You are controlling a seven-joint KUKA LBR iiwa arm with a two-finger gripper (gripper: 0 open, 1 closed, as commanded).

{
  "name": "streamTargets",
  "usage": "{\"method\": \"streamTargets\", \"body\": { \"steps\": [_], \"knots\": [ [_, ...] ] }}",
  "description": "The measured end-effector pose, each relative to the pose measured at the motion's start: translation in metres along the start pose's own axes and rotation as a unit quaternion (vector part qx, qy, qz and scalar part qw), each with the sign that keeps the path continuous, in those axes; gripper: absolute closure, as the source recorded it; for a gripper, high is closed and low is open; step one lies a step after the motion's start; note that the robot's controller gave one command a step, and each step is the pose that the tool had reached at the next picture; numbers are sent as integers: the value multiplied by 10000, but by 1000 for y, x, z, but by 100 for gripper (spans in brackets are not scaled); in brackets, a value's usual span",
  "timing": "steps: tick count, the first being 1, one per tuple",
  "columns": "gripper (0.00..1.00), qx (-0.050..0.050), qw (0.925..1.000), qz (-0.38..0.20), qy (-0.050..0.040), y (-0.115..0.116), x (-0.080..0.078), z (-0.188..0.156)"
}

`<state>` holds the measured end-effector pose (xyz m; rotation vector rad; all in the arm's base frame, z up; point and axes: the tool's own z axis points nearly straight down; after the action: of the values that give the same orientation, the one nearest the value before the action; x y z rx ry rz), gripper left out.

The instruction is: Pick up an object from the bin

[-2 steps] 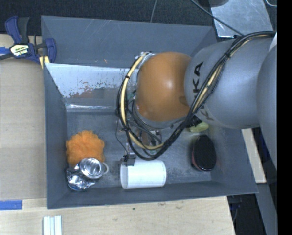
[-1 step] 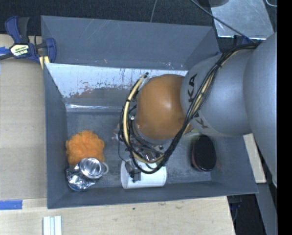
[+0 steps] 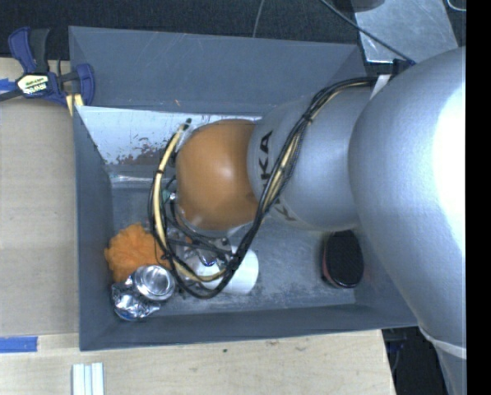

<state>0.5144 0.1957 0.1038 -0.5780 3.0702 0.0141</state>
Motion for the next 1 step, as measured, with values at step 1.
{"method": "streamTargets", "body": {
  "steps": [1],
  "knots": [
    [0, -4, 9907, 1360, -21, -1, -35, 35]
  ]
}}
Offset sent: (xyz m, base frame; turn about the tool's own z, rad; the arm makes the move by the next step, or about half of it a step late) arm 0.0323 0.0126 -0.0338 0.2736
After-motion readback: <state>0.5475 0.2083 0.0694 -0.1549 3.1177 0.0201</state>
